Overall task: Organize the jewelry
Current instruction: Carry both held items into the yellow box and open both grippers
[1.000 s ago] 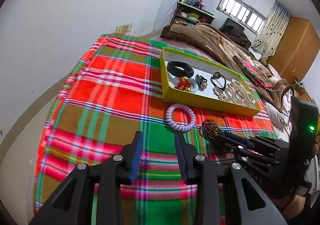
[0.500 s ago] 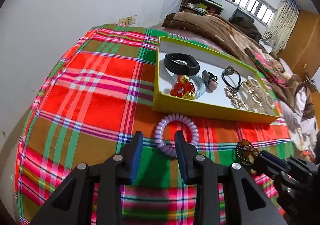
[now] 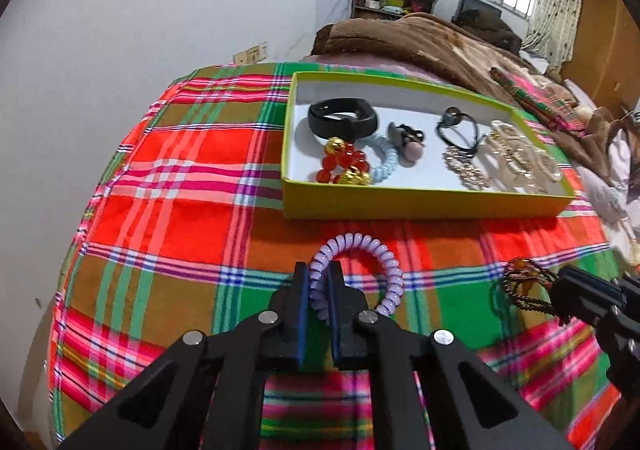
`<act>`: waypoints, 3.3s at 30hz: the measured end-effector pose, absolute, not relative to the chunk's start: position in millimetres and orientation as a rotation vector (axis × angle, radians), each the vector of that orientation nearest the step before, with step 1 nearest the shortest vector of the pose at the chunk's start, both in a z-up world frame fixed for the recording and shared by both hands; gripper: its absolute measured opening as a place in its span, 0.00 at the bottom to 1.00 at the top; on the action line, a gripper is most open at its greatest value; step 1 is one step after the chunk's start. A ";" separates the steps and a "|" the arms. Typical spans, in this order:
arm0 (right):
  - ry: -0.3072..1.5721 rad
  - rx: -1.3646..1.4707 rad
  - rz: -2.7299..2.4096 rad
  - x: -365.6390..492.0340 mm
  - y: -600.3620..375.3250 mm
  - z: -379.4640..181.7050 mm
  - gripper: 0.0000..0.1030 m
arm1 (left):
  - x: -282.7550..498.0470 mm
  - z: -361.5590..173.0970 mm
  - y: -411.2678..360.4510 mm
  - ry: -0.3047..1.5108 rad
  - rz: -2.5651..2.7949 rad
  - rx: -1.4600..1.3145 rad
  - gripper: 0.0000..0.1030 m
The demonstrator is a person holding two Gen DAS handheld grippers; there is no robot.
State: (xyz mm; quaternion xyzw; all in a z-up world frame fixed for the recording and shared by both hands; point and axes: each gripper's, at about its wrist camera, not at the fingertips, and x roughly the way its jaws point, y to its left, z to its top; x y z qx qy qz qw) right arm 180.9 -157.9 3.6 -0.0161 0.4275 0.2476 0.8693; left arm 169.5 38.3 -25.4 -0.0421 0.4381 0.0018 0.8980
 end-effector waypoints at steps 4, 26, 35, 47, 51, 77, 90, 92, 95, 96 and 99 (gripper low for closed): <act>0.880 -0.039 0.519 176.4 -162.0 10.2 0.03 | 151.6 -11.6 36.3 0.864 -0.037 -0.102 0.09; 0.767 -0.080 0.532 161.0 -170.2 60.0 0.03 | 116.6 45.7 29.0 0.745 -0.113 -0.133 0.09; 0.748 -0.066 0.538 181.0 -170.3 69.5 0.03 | 134.1 52.4 30.0 0.743 -0.125 -0.130 0.09; 0.760 -0.015 0.520 228.3 -180.6 64.0 0.03 | 179.6 48.6 23.3 0.761 -0.150 -0.110 0.09; 0.775 -0.012 0.520 242.7 -178.1 55.4 0.03 | 195.4 45.6 18.4 0.764 -0.165 -0.101 0.09; 0.900 -0.002 0.504 277.3 -179.1 5.1 0.03 | 244.2 -1.8 5.2 0.876 -0.202 -0.095 0.09; 0.887 -0.039 0.507 270.7 -174.8 8.4 0.16 | 245.0 -5.6 2.0 0.903 -0.185 -0.080 0.12; 0.877 -0.045 0.508 267.0 -174.3 12.1 0.17 | 242.8 -3.6 2.5 0.900 -0.186 -0.080 0.16; 0.859 -0.048 0.509 260.8 -174.7 18.6 0.22 | 236.9 3.1 5.1 0.885 -0.184 -0.090 0.18; 0.853 -0.049 0.509 258.2 -175.3 20.5 0.24 | 235.4 5.6 5.9 0.880 -0.184 -0.094 0.18; 0.834 -0.053 0.504 247.7 -176.1 28.0 0.26 | 226.5 14.6 8.6 0.859 -0.182 -0.102 0.18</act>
